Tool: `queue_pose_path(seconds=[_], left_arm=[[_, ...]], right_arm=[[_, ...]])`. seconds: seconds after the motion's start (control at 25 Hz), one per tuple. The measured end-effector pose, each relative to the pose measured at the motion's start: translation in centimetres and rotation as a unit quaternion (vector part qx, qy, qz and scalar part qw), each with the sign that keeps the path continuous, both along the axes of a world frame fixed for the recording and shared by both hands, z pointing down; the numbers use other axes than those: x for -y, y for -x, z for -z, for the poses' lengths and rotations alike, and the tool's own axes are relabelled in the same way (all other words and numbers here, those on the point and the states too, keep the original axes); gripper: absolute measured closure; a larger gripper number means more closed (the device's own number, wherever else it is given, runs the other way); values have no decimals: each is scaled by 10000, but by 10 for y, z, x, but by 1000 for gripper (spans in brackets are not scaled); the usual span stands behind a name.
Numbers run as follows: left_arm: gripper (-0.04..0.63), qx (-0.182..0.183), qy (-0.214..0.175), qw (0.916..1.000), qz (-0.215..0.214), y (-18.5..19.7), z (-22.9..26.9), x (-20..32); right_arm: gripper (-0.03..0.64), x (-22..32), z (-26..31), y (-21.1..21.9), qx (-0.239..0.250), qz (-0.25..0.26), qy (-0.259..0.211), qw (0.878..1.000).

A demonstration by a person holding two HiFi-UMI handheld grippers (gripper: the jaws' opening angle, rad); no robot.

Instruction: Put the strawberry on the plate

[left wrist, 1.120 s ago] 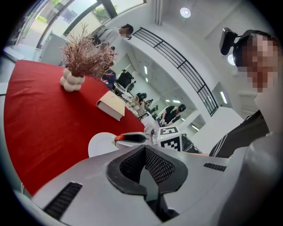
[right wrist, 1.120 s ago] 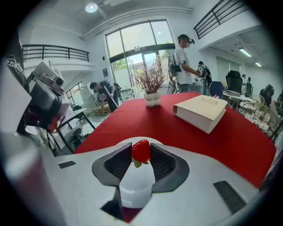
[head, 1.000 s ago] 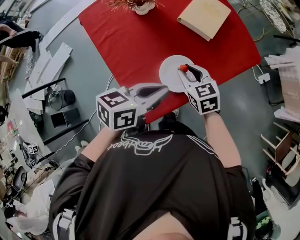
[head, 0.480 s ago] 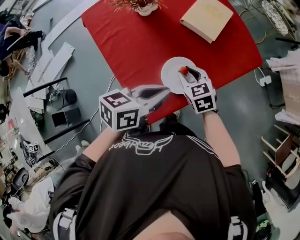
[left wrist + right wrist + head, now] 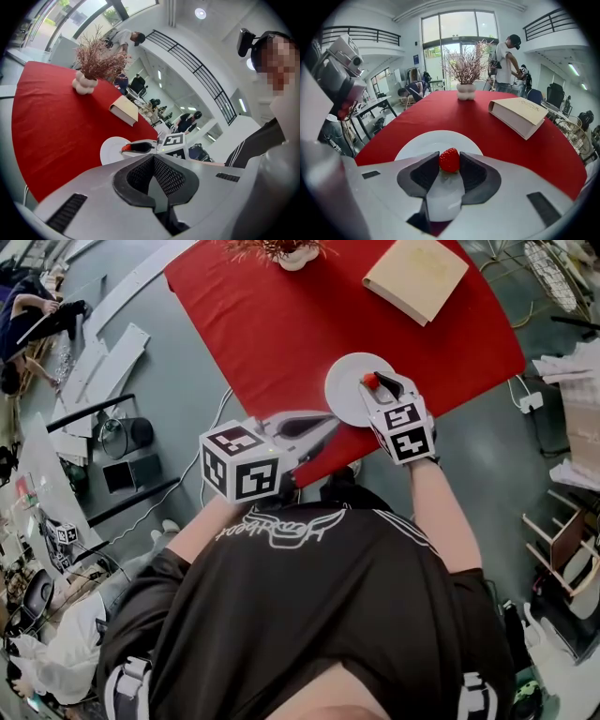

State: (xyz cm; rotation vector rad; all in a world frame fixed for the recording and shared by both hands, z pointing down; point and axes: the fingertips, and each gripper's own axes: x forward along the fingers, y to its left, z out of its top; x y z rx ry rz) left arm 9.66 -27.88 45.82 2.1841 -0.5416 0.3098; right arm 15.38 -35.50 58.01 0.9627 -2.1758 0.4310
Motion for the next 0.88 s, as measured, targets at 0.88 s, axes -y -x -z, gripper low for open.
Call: queue_pose_path(seconds=[0.88], left_arm=[[589,16,29,10000,91,18,-2,-5]], right_arm=[[459,1,-3,-6,68,-255,61,9996]])
